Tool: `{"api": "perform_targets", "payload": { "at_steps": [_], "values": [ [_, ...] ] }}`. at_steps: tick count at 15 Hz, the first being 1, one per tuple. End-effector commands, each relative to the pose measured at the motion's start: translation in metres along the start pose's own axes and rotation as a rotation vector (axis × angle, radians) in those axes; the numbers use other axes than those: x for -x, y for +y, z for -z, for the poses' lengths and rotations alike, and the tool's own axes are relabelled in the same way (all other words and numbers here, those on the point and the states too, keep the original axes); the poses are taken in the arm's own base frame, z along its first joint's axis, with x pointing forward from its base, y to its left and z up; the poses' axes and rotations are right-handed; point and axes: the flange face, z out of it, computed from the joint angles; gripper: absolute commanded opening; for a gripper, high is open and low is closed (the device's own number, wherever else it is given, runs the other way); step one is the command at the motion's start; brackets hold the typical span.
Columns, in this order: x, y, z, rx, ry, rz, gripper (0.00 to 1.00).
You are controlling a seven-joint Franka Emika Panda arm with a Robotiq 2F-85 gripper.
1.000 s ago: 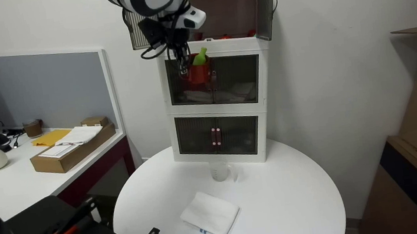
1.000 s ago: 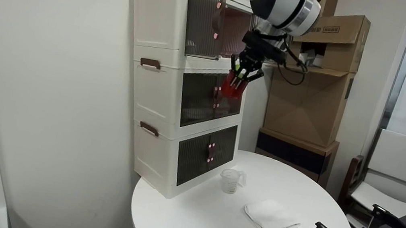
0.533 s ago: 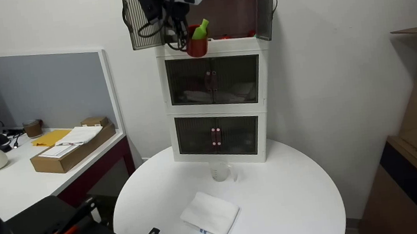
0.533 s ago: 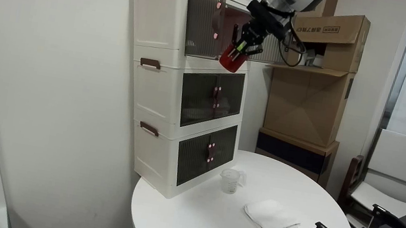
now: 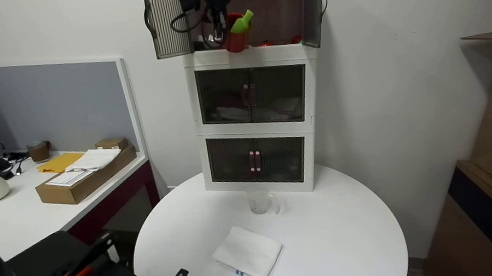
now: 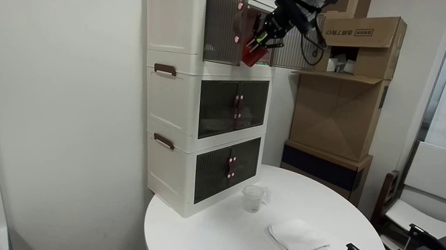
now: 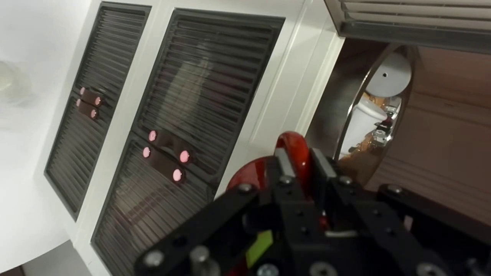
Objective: Put the cup into the top compartment
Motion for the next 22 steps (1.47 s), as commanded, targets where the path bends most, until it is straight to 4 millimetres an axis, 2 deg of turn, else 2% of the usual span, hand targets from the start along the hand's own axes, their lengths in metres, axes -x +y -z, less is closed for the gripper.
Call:
{"api": "perform_targets", "payload": {
  "at_steps": [1,7,11,16,22],
  "values": [
    [-0.026,-0.014,-0.002,-0.019,-0.016,-0.014,0.04],
    [-0.038,-0.047,-0.001,-0.029,0.016,0.000,0.04],
    [-0.043,-0.066,-0.014,-0.010,0.028,0.013,0.04],
    [-0.059,-0.076,-0.039,0.026,0.044,0.010,0.04],
    [-0.086,-0.078,-0.065,0.071,0.079,0.005,0.04]
  ]
}}
